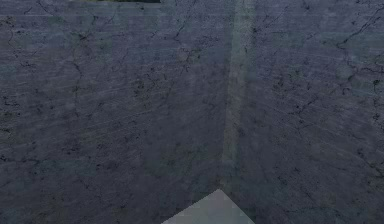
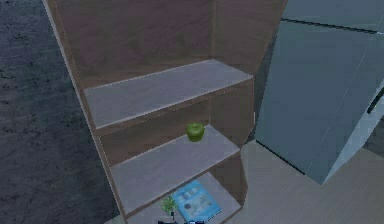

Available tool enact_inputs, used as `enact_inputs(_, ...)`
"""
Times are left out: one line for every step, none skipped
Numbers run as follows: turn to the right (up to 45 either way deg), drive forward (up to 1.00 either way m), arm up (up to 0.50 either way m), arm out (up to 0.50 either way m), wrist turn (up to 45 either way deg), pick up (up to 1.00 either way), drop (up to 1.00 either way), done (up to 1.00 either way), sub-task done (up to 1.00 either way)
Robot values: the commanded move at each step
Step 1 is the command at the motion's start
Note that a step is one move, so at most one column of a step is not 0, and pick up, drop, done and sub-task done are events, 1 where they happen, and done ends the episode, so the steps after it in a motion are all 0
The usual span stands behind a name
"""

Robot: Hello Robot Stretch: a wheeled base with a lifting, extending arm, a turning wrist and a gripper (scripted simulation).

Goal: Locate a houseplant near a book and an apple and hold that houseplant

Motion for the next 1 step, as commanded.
enact_inputs(0.0,0.0,0.1,0.0,0.0,0.0,0.0,0.0,0.0)
